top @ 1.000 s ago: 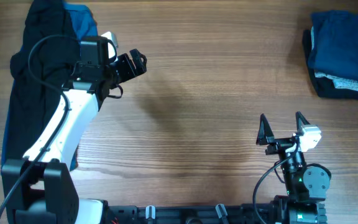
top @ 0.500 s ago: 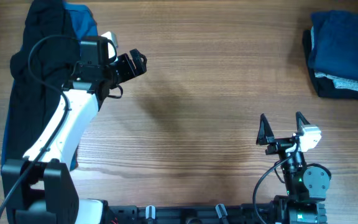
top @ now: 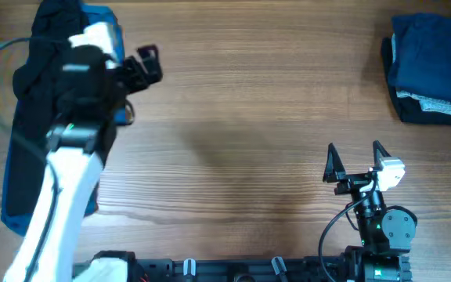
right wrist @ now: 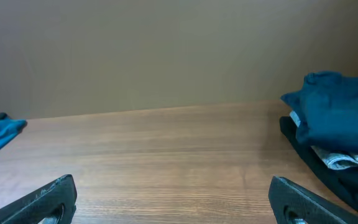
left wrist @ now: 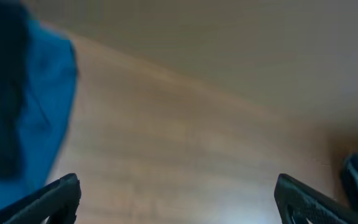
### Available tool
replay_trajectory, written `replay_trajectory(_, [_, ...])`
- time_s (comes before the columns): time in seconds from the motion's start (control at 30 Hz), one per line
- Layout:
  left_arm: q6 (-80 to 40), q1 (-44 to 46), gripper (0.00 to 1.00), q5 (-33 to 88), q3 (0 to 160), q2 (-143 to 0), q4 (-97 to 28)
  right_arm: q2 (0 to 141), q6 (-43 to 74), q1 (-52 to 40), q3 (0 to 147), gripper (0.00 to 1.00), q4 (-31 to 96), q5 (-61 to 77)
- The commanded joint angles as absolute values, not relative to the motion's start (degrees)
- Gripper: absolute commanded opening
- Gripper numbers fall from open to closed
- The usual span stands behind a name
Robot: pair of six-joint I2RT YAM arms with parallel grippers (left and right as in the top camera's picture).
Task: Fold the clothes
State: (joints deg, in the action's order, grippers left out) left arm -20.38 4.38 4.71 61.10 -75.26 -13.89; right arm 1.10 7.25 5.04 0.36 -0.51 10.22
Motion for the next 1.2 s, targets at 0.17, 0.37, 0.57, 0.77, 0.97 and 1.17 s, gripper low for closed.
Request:
replay_trajectory(0.17, [-17.1, -2.7, 1.00, 3.1, 47.1, -54.9, -11.8, 0.2, 6.1, 4.8, 0.3, 1.00, -0.8, 9.2])
replay_trajectory(0.37, [-17.1, -3.0, 1.00, 4.3, 25.2, -39.6, 8.1, 0.2, 6.1, 4.8, 0.3, 1.00, -0.8, 9.2])
replay_trajectory(0.57, [-17.1, -3.0, 1.00, 6.2, 9.7, -27.7, 18.6, 0.2, 6.1, 4.8, 0.3, 1.00, -0.8, 9.2])
replay_trajectory(0.77, [-16.6, -3.0, 1.00, 5.9, 8.4, -18.0, 11.5, 0.2, 6.1, 4.8, 0.3, 1.00, -0.8, 9.2])
replay_trajectory(0.97, [-16.7, -3.0, 1.00, 5.2, 8.4, -9.9, 2.5, 0.2, 6.1, 4.8, 0.3, 1.00, -0.8, 9.2])
replay_trajectory(1.17, [-16.7, -2.7, 1.00, 4.6, 7.2, -6.3, 0.6, 0.2, 6.1, 4.8, 0.3, 1.00, -0.8, 9.2])
